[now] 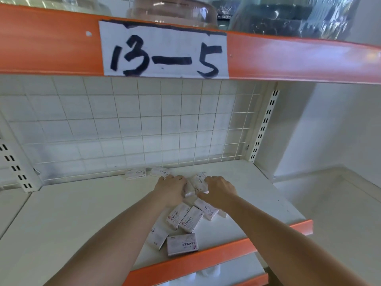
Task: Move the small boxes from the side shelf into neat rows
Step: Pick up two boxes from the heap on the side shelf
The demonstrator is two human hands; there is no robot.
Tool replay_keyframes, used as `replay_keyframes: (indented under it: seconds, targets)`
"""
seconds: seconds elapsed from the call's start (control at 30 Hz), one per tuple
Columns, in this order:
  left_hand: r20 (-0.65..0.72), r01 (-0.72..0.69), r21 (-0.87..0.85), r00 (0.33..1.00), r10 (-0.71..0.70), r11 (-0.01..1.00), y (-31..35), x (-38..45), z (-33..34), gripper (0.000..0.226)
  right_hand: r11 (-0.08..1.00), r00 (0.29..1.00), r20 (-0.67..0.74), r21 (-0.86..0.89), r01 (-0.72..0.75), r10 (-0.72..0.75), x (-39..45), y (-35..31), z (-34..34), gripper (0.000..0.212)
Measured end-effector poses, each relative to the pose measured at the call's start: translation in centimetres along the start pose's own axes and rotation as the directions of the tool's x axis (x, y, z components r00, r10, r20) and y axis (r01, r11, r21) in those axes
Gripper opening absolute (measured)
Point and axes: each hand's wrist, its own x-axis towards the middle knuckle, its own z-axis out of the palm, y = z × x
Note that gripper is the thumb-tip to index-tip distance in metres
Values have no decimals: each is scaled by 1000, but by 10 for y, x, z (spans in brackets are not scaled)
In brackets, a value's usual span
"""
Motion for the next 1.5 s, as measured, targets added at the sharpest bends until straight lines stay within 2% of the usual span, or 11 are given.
replay_keyframes:
  seconds: [0.2,0.43,0.63,0.9,1.13,1.5]
  targets:
    - [-11,-47,26,999,47,999,7,12,-1,55,1000,1000,-13,23,-15,16,9,-4,4,47]
    - [14,-74,-12,997,75,997,1,17,1,55,997,999,-14,55,-45,45,14,-7,5,42]
    - [-20,-82,-15,996,81,997,-1,17,-2,37,998,999,-19,53,-38,39,13,-9,2,30]
    - [-24,-78,33,997,79,996,-6,18,-3,44,999,1000,-11,41,-21,22,17,-8,5,34]
    - [-41,-75,11,996,75,997,-14,11,-6,37,1000,1000,-28,16,-14,14,14,-12,5,39]
    - [-162,-17,-1,987,16,1000,-34,-18,-15,35,998,995,-84,-21,56,-58,4,-23,-5,48]
